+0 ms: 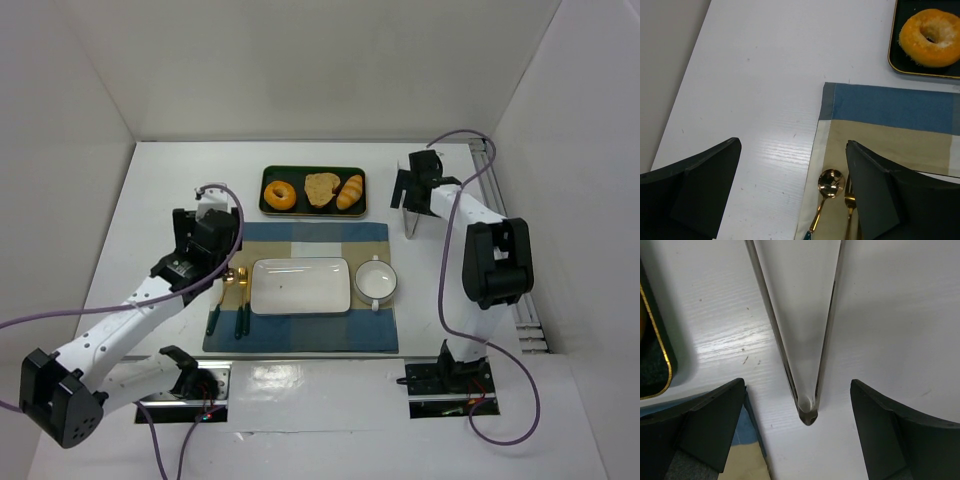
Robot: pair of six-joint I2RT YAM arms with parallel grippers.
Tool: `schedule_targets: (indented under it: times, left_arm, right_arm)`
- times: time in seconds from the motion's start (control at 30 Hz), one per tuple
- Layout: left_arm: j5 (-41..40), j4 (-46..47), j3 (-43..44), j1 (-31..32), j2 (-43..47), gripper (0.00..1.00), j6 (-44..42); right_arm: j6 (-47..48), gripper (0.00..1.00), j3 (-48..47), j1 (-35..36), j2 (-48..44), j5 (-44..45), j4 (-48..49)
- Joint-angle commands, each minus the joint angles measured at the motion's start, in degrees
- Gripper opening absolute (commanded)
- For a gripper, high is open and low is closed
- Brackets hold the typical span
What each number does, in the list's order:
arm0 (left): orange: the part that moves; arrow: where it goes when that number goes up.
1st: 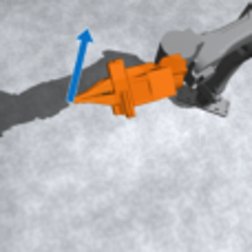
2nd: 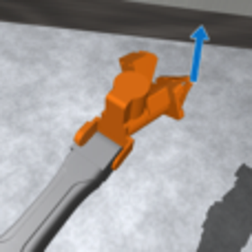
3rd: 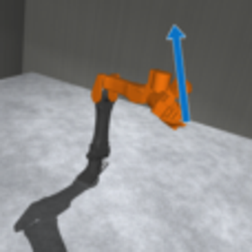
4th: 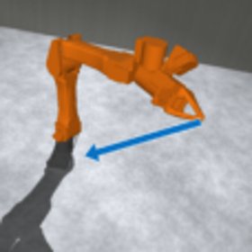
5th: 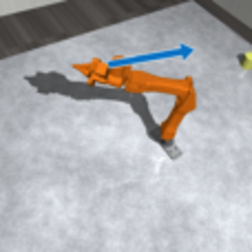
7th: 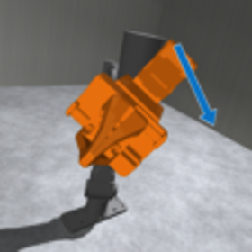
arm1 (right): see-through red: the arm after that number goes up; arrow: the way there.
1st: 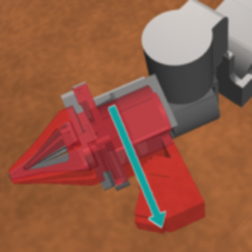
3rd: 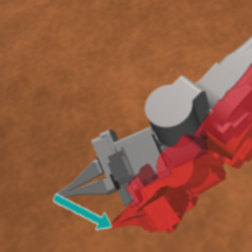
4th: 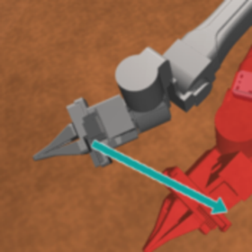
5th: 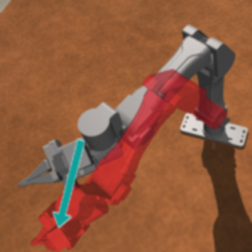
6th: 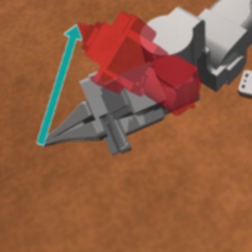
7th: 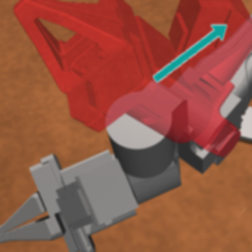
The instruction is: Place the bread
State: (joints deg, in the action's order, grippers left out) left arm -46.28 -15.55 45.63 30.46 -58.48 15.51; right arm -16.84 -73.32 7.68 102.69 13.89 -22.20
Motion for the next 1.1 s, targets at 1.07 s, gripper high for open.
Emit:
schedule_targets:
  times: [1.07]
  left_arm:
    - [-0.56,-10.11,9.83,-0.31,11.45,1.00,2.60]
  right_arm:
    - [-1.70,0.86,-5.61,-2.23,15.61,-2.73,10.15]
